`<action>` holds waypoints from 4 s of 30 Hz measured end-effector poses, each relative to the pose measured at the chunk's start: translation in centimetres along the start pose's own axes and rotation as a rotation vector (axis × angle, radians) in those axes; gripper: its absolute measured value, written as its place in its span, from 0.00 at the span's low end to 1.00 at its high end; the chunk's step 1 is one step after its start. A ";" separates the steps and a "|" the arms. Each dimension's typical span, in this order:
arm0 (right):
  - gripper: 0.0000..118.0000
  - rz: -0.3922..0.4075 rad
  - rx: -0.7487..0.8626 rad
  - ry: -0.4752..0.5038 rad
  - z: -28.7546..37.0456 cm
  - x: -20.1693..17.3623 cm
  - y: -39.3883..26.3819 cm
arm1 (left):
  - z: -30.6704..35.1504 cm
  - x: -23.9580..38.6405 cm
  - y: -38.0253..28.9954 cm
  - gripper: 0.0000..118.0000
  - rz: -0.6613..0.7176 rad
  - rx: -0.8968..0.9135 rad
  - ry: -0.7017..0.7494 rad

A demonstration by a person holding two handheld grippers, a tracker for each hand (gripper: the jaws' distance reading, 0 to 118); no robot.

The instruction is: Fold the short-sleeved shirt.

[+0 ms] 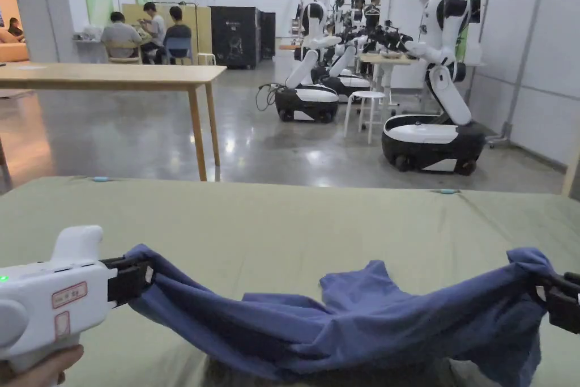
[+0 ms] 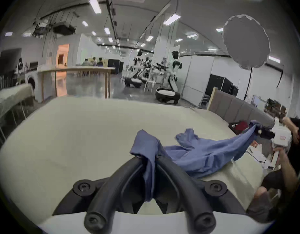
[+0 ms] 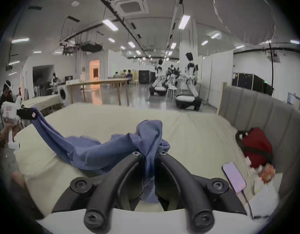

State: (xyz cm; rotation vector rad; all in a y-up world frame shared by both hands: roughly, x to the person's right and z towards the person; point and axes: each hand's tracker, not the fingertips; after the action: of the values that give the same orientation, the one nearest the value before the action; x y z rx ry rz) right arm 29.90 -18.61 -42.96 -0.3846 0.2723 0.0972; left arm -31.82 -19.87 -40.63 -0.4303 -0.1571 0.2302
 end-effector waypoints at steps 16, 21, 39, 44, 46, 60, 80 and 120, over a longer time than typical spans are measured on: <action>0.10 0.069 -0.434 0.014 6.1 -0.8 -14.6 | 7.7 -3.7 -14.3 0.00 0.121 -0.274 0.048; 1.00 -0.031 -0.360 -0.004 7.0 0.2 -14.2 | 9.0 -3.5 -12.9 0.80 0.126 -0.209 0.071; 0.00 -0.150 -0.003 -0.009 17.6 -3.7 -8.4 | 10.6 -2.7 -12.6 0.00 0.084 -0.189 0.180; 0.00 -0.132 -0.026 0.011 17.0 -3.9 -8.8 | 5.1 -8.8 -15.5 0.89 0.163 -0.370 0.207; 0.00 -0.118 -0.035 0.011 16.7 -4.5 -8.8 | 3.9 -10.6 -16.0 0.94 0.126 -0.311 0.196; 0.00 -0.097 -0.084 0.045 15.1 -5.4 -9.0 | 6.2 -3.9 -18.4 0.01 -0.137 -0.269 0.194; 0.03 0.112 -0.255 0.152 -10.6 -3.0 1.6 | 9.1 -0.2 -15.5 0.01 -0.082 -0.131 0.032; 0.04 -0.008 0.053 0.077 4.1 -4.0 -0.4 | 8.7 1.9 -9.3 0.01 0.129 0.008 -0.141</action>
State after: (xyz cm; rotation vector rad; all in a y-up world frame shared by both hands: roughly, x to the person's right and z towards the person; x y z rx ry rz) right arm 27.09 -17.55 -38.00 -0.3370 0.3488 0.0670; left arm -30.02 -24.19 -28.69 -0.4165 -0.2672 0.3886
